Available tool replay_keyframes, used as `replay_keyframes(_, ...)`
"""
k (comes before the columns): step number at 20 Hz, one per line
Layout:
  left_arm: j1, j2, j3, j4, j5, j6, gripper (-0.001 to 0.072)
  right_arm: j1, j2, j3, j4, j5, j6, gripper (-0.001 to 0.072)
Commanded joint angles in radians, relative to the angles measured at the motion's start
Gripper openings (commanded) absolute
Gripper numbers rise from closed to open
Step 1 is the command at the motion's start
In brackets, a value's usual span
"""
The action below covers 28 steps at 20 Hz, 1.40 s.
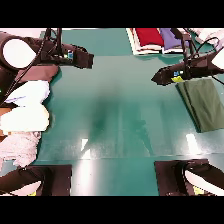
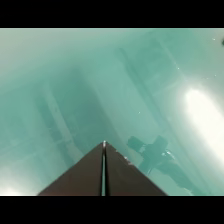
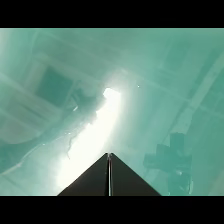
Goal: Fold the shirts.
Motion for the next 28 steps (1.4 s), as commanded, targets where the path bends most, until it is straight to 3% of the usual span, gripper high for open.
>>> replay_keyframes(1, 0.000, 0.000, 0.000, 0.000, 0.000, 0.000, 0.0026, 0.001, 0.000, 0.001, 0.000, 0.002, 0.000, 0.0018)
replay_keyframes(12, 0.000, 0.000, 0.000, -0.002, 0.000, -0.001, 0.0026, 0.001, 0.000, 0.001, 0.001, 0.005, 0.004, 0.0018)
replay_keyframes(14, 0.002, -0.002, 0.000, 0.025, 0.071, 0.037, 0.0028, 0.001, 0.000, 0.001, 0.001, 0.005, 0.004, 0.0018)
replay_keyframes(15, 0.011, -0.004, 0.000, 0.085, 0.109, 0.052, 0.0128, 0.001, 0.000, 0.001, 0.001, 0.005, 0.004, 0.0018)
replay_keyframes(16, 0.032, -0.010, 0.000, 0.157, 0.135, 0.019, 0.0459, 0.001, 0.000, 0.001, 0.001, 0.005, 0.004, 0.0018)
replay_keyframes(17, 0.070, -0.024, 0.000, 0.233, 0.148, -0.061, 0.0645, 0.001, 0.000, 0.001, 0.001, 0.005, 0.004, 0.0018)
replay_keyframes(19, 0.179, -0.067, 0.000, 0.301, 0.138, -0.117, 0.0643, 0.001, 0.000, 0.001, 0.001, 0.005, 0.004, 0.0018)
replay_keyframes(23, 0.402, -0.214, 0.000, 0.301, 0.134, -0.115, 0.0643, 0.001, 0.000, 0.001, 0.001, -0.008, 0.004, 0.0018)
replay_keyframes(28, 0.558, -0.443, 0.000, 0.301, 0.184, -0.113, 0.0643, 0.001, 0.000, 0.001, 0.001, -0.010, 0.004, 0.0018)
